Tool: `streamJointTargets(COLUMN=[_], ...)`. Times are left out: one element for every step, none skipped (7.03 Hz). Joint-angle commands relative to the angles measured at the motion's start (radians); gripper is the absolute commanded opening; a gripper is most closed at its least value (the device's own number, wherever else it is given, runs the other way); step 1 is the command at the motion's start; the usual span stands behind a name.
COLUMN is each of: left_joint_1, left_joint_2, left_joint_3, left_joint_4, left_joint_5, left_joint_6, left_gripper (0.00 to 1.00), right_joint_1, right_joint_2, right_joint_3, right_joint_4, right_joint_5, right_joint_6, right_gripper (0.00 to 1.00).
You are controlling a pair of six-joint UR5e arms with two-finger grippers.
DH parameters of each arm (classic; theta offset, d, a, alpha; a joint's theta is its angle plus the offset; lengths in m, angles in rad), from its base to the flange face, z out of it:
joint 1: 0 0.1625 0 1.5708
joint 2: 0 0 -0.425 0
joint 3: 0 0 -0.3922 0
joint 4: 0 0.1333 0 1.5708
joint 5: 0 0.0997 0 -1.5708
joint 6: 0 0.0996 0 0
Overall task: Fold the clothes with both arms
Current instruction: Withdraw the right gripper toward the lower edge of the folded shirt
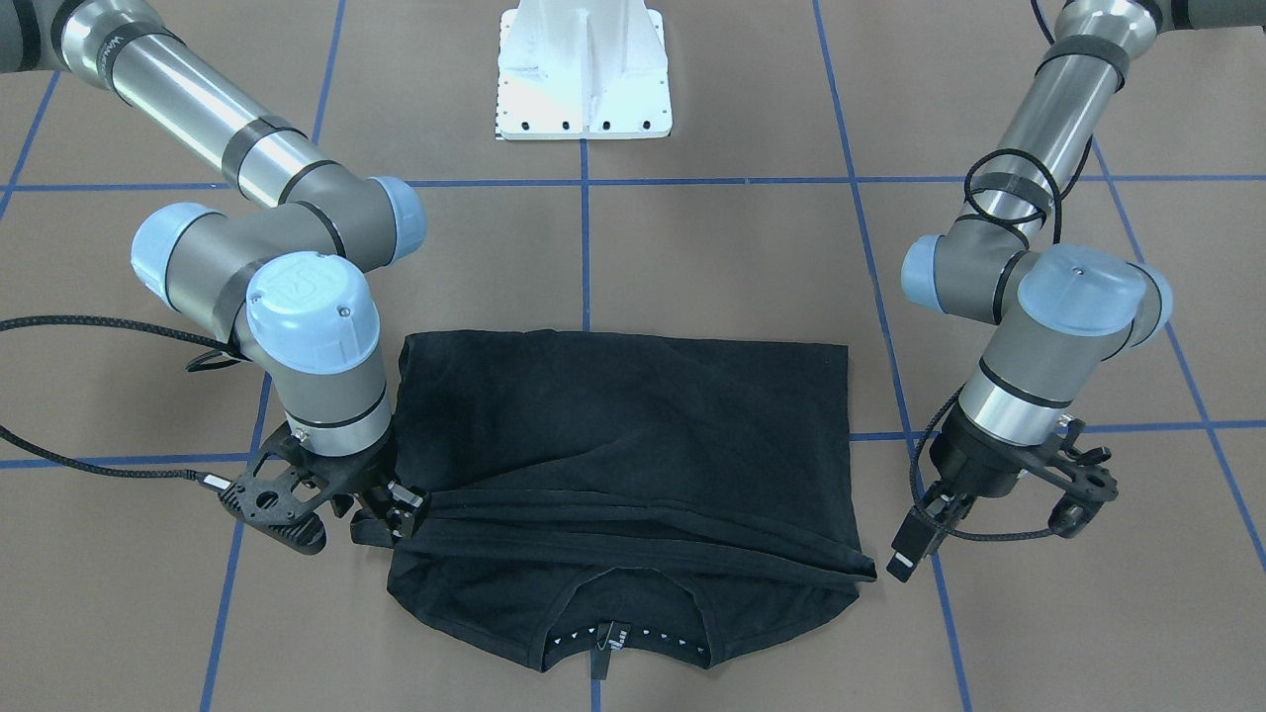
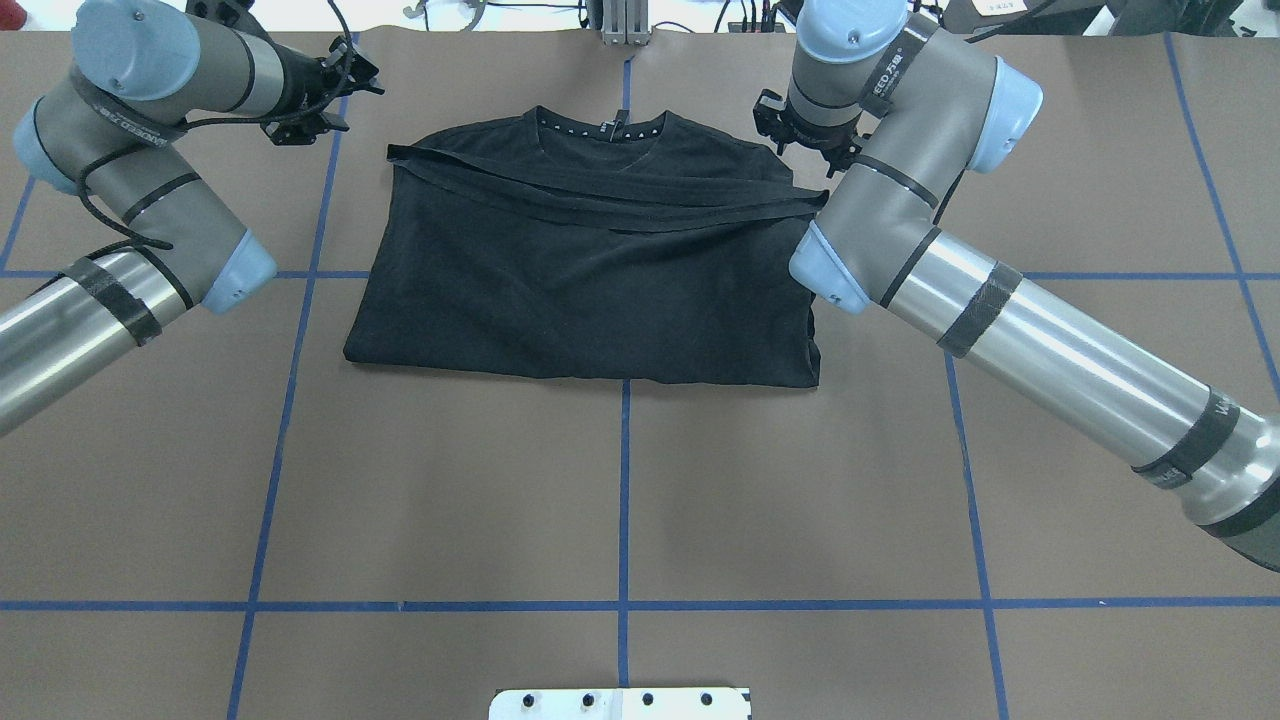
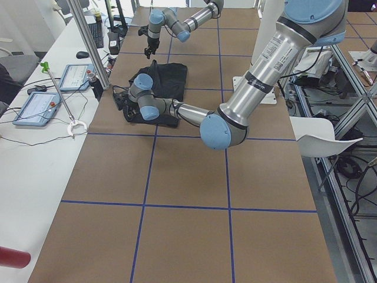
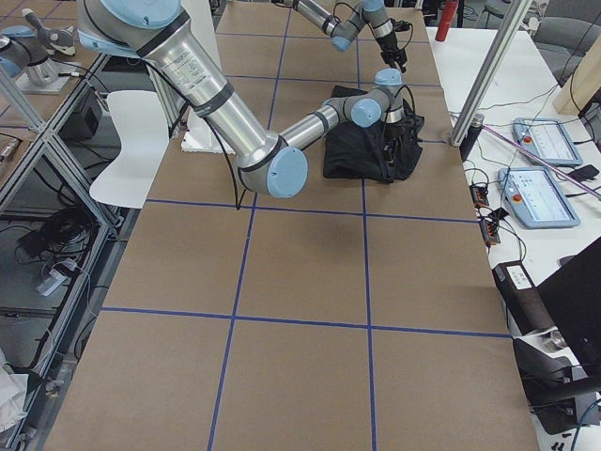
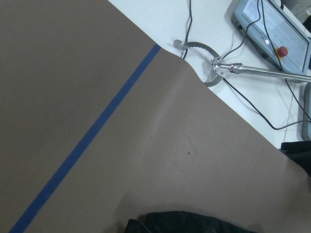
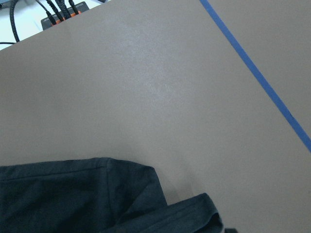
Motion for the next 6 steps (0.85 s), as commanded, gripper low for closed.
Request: streamJointTargets(left_joint_1=[-0.014, -0.014, -0.014, -0.014, -0.014, -0.012], left_joint_2=[-0.003, -0.003, -0.003, -0.003, -0.002, -0.002], left_joint_3=[-0.007, -0.007, -0.007, -0.012, -0.031, -0.033], left_joint_4=[0.0, -0.002, -0.003, -0.003, -0.002, -0.002], left_joint_5=[-0.002, -0.002, 0.0, 0.001, 0.006, 0.036], left_joint_6=[-0.007, -0.007, -0.005, -0.007, -0.007, -0.005], left_gripper=[0.85, 0.86, 0.86, 0.86, 0.87, 0.87], right_joint_1=[-0.066, -0.104, -0.12, -0.141, -0.171, -0.184], right_joint_2=[-0.156, -0.247, -0.305, -0.368, -0.452, -0.485], right_joint_3=[0.214, 0.31, 0.349, 0.36, 0.408, 0.432], right_joint_4=[0.0, 0.005, 0.06, 0.16, 0.257, 0.291], right_joint_5=[0.014, 0.014, 0.014, 0.014, -0.003, -0.003], right_joint_6=[0.154, 0.245, 0.329, 0.455, 0.529, 0.577], right_gripper=[0.91, 0.91, 0.91, 0.9, 0.89, 0.88])
